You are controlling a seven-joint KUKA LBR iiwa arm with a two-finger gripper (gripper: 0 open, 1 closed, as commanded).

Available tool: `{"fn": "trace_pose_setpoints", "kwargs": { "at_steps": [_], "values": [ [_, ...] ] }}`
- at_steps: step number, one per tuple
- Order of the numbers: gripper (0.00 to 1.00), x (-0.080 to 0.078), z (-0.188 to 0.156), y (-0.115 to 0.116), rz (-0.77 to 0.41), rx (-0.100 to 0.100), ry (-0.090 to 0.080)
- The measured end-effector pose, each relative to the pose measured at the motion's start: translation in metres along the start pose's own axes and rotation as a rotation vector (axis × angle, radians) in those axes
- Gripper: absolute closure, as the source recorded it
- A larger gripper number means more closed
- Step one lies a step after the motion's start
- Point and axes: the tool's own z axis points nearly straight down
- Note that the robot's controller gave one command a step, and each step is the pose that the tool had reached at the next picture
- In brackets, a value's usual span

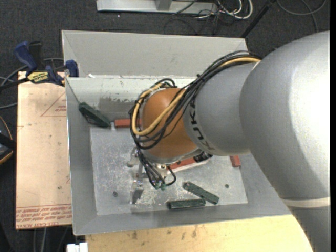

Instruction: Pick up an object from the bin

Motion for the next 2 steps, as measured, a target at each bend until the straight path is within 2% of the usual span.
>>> {"fn": "trace_pose_setpoints", "kwargs": {
  "at_steps": [1, 2],
  "values": [
    [0.00, -0.001, 0.024, -0.009, 0.015, 0.001, 0.006],
    [0.00, -0.013, 0.023, -0.036, -0.013, -0.010, -0.008]
  ]
}}
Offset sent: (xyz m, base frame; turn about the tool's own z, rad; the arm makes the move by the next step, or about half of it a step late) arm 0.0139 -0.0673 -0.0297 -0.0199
